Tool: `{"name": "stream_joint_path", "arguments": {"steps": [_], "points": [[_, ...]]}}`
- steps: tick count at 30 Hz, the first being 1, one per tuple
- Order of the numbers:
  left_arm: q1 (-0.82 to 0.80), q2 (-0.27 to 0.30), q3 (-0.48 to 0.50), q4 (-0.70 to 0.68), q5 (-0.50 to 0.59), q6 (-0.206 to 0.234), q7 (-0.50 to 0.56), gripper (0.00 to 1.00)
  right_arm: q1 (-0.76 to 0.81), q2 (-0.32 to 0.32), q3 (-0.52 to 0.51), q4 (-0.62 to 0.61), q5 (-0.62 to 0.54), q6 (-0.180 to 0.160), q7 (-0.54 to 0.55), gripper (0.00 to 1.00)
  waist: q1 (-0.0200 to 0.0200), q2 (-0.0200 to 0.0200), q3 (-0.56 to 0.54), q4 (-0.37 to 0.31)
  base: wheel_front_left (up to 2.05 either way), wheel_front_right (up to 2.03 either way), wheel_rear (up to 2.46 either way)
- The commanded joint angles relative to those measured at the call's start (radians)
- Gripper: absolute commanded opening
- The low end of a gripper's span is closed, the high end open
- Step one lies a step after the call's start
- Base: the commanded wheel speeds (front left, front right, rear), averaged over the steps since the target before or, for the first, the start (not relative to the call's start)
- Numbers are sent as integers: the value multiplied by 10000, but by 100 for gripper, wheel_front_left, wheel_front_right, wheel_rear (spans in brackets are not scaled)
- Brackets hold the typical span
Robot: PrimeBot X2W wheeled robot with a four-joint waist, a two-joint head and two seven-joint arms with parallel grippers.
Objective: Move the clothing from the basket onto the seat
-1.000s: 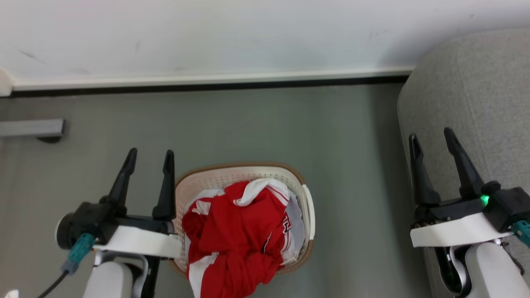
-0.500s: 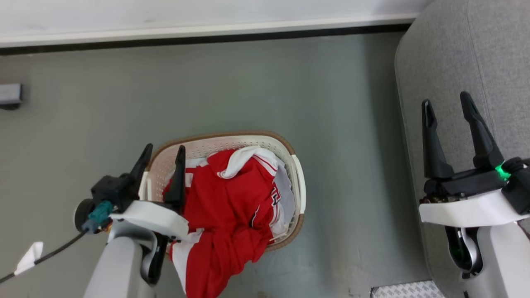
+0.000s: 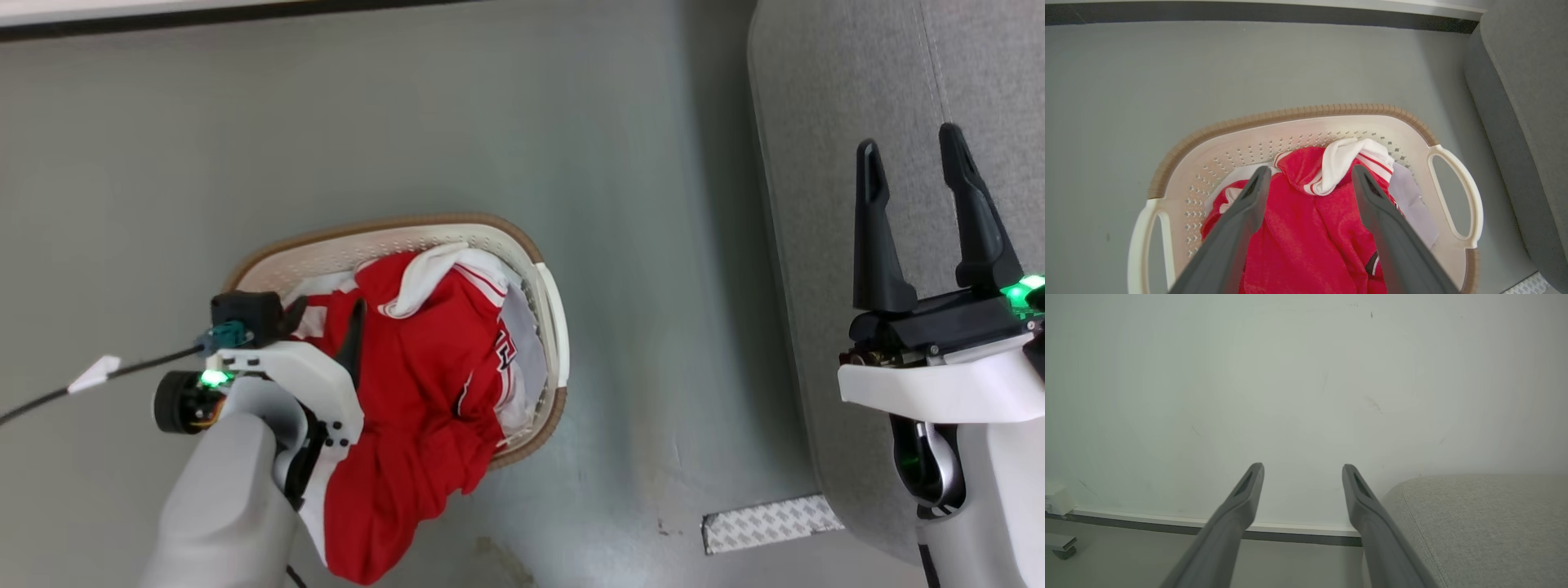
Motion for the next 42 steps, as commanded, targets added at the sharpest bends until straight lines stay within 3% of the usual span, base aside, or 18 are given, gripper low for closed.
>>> {"name": "stream_joint_path", "arguments": {"steps": [1, 18, 32, 40, 42], "points": [[-287, 118, -147, 480, -36, 20, 401, 100, -176, 5, -69, -125, 85, -21, 5, 100, -1, 0, 252, -190, 0, 0, 0], [-1735, 572, -934, 3705, -219, 42, 2918, 100, -596, 198, -262, -726, 29, -21, 6, 100, -1, 0, 1409, -933, 0, 0, 0], [-2436, 553, -874, 4089, -806, 23, 3771, 100, -752, 230, -201, -995, 320, -21, 5, 100, -1, 0, 2279, -1349, 0, 0, 0], [-2658, 541, -907, 4145, -1003, 19, 3584, 100, -801, 231, -137, -1044, 490, -21, 5, 100, -1, 0, 2532, -1434, 0, 0, 0], [-2696, 524, -961, 4150, -1032, 20, 3516, 36, -810, 232, -146, -1057, 499, -21, 5, 100, -1, 0, 2561, -1414, 0, 0, 0]]}}
